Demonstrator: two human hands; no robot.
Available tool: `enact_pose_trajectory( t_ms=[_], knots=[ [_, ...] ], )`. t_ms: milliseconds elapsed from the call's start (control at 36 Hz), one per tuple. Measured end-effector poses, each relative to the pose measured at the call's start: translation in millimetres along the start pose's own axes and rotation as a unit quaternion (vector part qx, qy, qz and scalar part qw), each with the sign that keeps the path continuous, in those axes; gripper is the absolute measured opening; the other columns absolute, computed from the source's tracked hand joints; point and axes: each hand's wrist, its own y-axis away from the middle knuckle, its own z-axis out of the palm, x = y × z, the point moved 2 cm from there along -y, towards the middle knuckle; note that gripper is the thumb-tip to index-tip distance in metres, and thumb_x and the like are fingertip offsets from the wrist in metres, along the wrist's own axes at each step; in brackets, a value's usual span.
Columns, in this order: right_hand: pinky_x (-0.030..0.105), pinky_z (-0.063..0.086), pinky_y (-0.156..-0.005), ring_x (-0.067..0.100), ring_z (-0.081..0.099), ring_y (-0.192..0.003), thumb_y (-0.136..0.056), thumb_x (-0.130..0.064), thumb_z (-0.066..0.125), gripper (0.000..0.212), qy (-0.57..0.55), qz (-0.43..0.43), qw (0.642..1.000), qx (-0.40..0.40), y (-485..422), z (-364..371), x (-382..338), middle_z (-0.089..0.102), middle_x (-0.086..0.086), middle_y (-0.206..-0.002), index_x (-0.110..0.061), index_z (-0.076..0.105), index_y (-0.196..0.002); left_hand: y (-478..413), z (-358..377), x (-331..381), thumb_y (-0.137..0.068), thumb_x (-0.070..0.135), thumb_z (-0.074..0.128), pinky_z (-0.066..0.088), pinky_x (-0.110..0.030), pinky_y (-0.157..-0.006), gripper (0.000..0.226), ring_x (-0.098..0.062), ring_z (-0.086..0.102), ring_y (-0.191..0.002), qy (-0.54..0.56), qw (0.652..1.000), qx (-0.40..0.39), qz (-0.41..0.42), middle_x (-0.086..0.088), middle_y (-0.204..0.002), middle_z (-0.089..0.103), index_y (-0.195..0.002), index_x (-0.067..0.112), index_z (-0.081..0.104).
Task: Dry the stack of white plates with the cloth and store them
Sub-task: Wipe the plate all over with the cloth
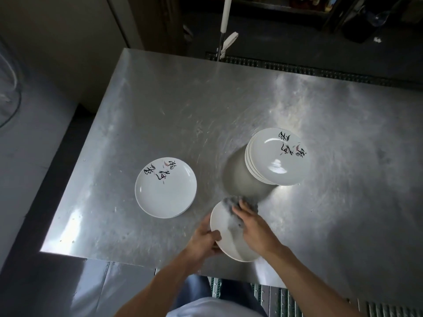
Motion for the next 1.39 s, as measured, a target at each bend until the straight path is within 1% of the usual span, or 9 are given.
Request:
enact_pose_trajectory(
  t_ms=[111,361,556,778,917,1083,1222,1333,1389],
  knots=[
    [0.032,0.016,-0.125,0.018,0.015,-0.152,-0.091,-0.004,0.051,0.061,0.0,-0.127,0.987,-0.099,10.7,14.2,-11.4,0.02,0.007,-0.163,-0.008,0.04,-0.151,2.7,0.3,9.2,-0.087,-0.007,0.055,0.062,-0.047,-0.08,0.062,-0.028,0.073,-0.093,-0.038,0.999,-0.032,0.018,-0.013,-0.111,0.076,-0.133,0.034,0.057],
    [0.029,0.017,-0.125,0.012,0.019,-0.152,-0.093,-0.003,0.051,0.061,0.002,-0.126,0.986,-0.108,10.6,19.1,-13.0,0.024,0.002,-0.163,-0.015,0.041,-0.152,7.1,-5.6,6.6,-0.089,-0.009,0.055,0.055,-0.046,-0.086,0.053,-0.028,0.069,-0.093,-0.045,0.998,-0.051,-0.001,-0.015,-0.108,0.074,-0.131,0.024,0.058],
    [0.036,0.023,-0.123,0.019,0.012,-0.155,-0.09,0.007,0.046,0.072,0.055,0.038,0.998,0.009,-14.7,2.4,9.6,0.015,0.003,-0.167,-0.021,0.034,-0.156,-2.6,0.0,6.0,-0.086,-0.014,0.048,0.059,-0.046,-0.072,0.062,-0.035,0.064,-0.097,0.121,0.991,0.052,0.021,-0.015,-0.12,0.064,-0.132,0.029,0.052],
    [0.015,0.011,-0.121,-0.003,0.016,-0.15,-0.085,0.016,0.044,0.072,-0.093,-0.069,0.989,-0.093,6.1,12.0,-13.7,0.025,-0.008,-0.161,-0.015,0.045,-0.15,-4.5,-1.3,0.8,-0.088,0.001,0.065,0.062,-0.045,-0.07,0.035,-0.03,0.075,-0.085,0.071,0.994,0.074,0.039,-0.014,-0.097,0.074,-0.119,0.01,0.052],
    [0.028,0.017,-0.124,0.02,0.018,-0.154,-0.096,0.0,0.051,0.058,0.03,-0.04,0.998,-0.033,-13.4,1.7,-1.7,0.018,0.008,-0.165,-0.013,0.041,-0.152,-4.5,-8.2,-1.2,-0.066,0.003,0.061,0.058,-0.048,-0.079,0.066,-0.026,0.072,-0.087,0.043,0.998,0.009,0.04,-0.008,-0.098,0.077,-0.118,0.044,0.065],
    [0.023,0.008,-0.124,0.023,0.025,-0.15,-0.094,-0.004,0.056,0.055,0.019,-0.154,0.982,-0.104,-4.7,14.6,-25.8,0.032,0.016,-0.159,-0.002,0.045,-0.148,-4.2,-9.5,7.2,-0.074,-0.004,0.061,0.06,-0.054,-0.084,0.062,-0.029,0.074,-0.095,0.006,0.999,-0.027,0.045,-0.015,-0.109,0.075,-0.114,0.043,0.069],
    [0.032,0.007,-0.126,0.028,0.017,-0.154,-0.097,-0.007,0.051,0.06,0.062,-0.09,0.992,-0.059,-10.7,8.6,-8.6,0.015,0.016,-0.165,-0.006,0.033,-0.154,-0.4,-10.3,4.2,-0.064,0.002,0.062,0.062,-0.047,-0.082,0.072,-0.025,0.074,-0.093,0.0,0.999,-0.032,0.017,-0.008,-0.107,0.077,-0.125,0.041,0.065],
    [0.03,0.01,-0.126,0.02,0.02,-0.153,-0.099,-0.017,0.058,0.055,0.079,-0.159,0.978,-0.108,-4.5,26.4,-11.7,0.031,0.007,-0.162,-0.012,0.041,-0.151,0.9,-5.1,2.6,-0.081,-0.014,0.056,0.063,-0.048,-0.077,0.057,-0.032,0.075,-0.093,0.028,0.999,0.0,0.019,-0.014,-0.105,0.076,-0.124,0.023,0.064],
    [0.025,-0.005,-0.125,0.023,0.016,-0.154,-0.097,-0.006,0.048,0.058,0.111,-0.101,0.987,-0.064,-8.4,14.4,-2.4,0.027,0.008,-0.163,-0.014,0.039,-0.153,0.6,-2.4,2.0,-0.082,-0.018,0.046,0.06,-0.055,-0.085,0.065,-0.033,0.072,-0.095,0.056,0.998,0.011,0.014,-0.014,-0.111,0.075,-0.125,0.026,0.065]
  ],
)
